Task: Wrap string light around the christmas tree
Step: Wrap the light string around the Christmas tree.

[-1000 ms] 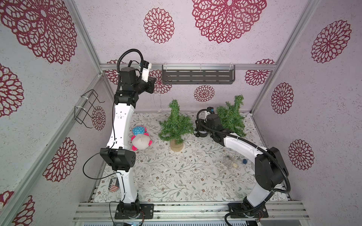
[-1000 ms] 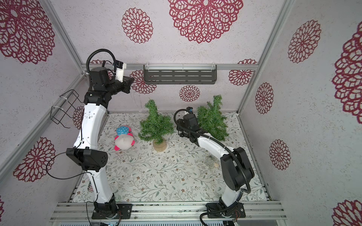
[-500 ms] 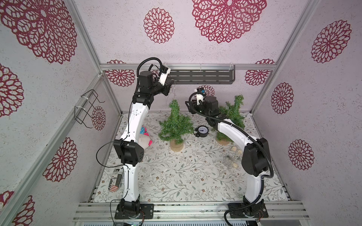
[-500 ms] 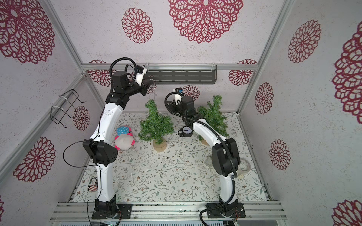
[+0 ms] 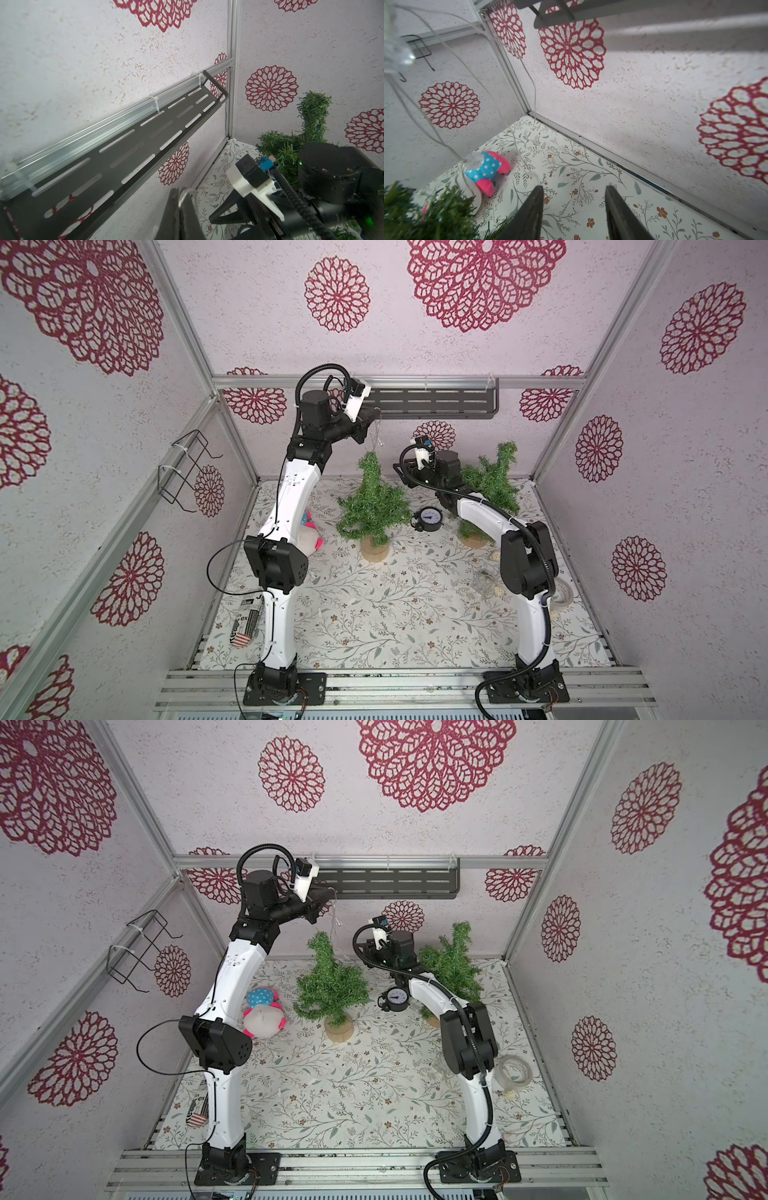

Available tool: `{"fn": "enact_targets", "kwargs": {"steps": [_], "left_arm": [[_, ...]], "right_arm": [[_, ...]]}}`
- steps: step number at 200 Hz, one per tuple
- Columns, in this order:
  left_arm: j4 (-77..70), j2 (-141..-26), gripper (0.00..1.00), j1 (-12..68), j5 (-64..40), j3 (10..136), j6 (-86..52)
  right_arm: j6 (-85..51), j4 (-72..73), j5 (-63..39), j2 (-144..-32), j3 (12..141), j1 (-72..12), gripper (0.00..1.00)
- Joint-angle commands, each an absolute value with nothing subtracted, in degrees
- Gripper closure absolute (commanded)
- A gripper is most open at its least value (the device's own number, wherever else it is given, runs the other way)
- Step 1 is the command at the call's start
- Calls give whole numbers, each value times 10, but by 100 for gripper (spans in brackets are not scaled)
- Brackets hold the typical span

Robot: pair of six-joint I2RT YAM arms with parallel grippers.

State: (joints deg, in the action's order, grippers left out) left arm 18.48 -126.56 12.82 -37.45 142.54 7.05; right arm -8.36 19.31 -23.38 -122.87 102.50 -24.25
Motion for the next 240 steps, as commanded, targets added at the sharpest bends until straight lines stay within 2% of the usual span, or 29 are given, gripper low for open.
{"fn": "enact_targets", "kwargs": {"steps": [1, 16, 33, 50, 106, 134, 163, 177, 196, 211, 240], "left_arm": [[158, -1257, 100, 129, -407, 1435, 69], [152, -1259, 100, 129, -420, 1438, 63], [142, -1260, 100, 130, -431, 1441, 52], [135, -1263, 100, 131, -443, 1442, 42], [143, -1263, 100, 146, -463, 1438, 45], [148, -1256, 100, 149, -470, 1429, 45], [183, -1234, 100, 159, -478, 1407, 66], [192, -1218, 100, 161, -475, 1385, 78], [185, -1197, 100, 160, -468, 1349, 83], [192, -1188, 100, 159, -468, 1340, 87], [184, -1171, 100, 156, -461, 1318, 87]], "right_arm": [[-67, 278, -304, -1239, 1029, -241, 46], [-83, 319, -316, -1252, 1032, -242, 42], [-116, 367, -329, -1270, 1045, -243, 27], [-132, 384, -325, -1293, 1073, -248, 19], [-149, 420, -344, -1352, 1148, -267, 18], [-151, 426, -301, -1378, 1188, -274, 19], [-113, 375, -208, -1406, 1251, -285, 34], [-116, 376, -172, -1402, 1247, -285, 49], [-118, 414, -129, -1371, 1191, -280, 67], [-119, 439, -113, -1338, 1141, -272, 78], [-107, 439, -103, -1276, 1070, -255, 89]]}}
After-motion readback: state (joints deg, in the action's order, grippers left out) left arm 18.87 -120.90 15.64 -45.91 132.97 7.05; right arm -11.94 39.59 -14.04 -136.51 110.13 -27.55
